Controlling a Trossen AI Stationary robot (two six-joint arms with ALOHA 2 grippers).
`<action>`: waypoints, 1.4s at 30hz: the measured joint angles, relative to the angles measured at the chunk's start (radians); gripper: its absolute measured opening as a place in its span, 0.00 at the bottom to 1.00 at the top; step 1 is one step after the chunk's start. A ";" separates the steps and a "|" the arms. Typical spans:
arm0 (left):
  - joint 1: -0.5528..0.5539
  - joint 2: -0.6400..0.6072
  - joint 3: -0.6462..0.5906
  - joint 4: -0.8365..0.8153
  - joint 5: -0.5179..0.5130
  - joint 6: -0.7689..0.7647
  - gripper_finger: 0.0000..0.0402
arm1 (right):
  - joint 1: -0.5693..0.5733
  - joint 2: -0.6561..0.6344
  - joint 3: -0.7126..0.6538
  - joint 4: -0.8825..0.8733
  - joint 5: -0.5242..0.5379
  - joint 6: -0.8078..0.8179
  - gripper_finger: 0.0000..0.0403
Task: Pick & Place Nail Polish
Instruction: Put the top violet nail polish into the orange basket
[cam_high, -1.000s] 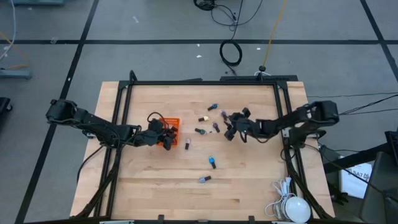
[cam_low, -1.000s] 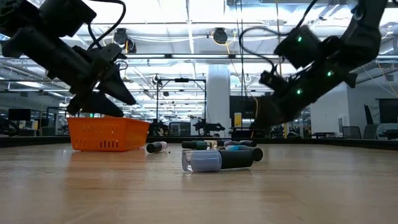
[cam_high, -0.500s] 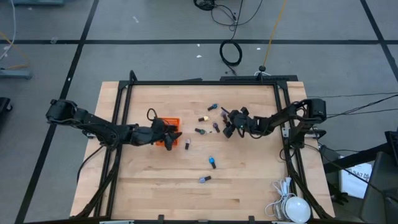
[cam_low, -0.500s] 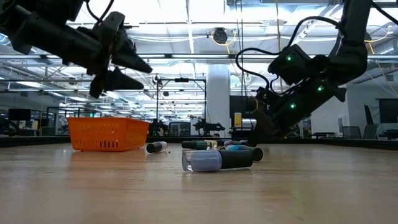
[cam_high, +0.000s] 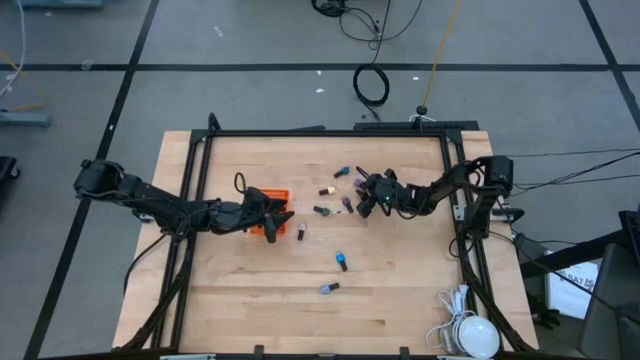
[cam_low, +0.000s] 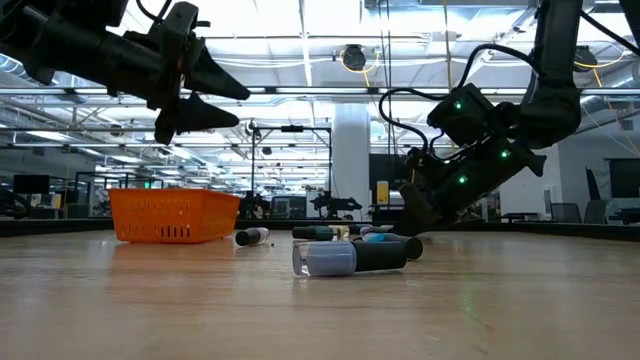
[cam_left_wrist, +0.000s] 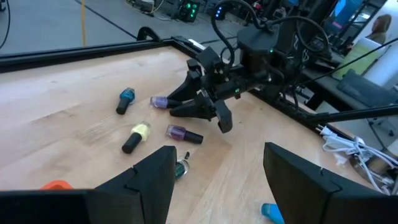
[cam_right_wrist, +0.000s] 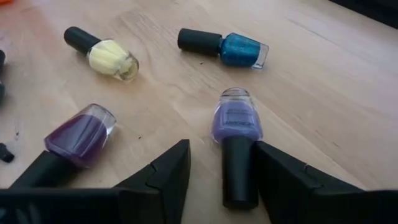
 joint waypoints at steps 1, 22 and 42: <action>0.000 0.000 0.000 0.000 0.000 0.001 0.59 | 0.000 0.000 0.000 0.000 -0.006 -0.002 0.39; 0.000 0.000 0.000 -0.021 0.002 0.000 0.59 | 0.020 -0.003 -0.001 -0.005 -0.049 -0.106 0.13; 0.000 0.000 -0.002 -0.082 0.002 -0.047 0.59 | 0.114 -0.188 -0.004 -0.101 -0.064 -0.258 0.13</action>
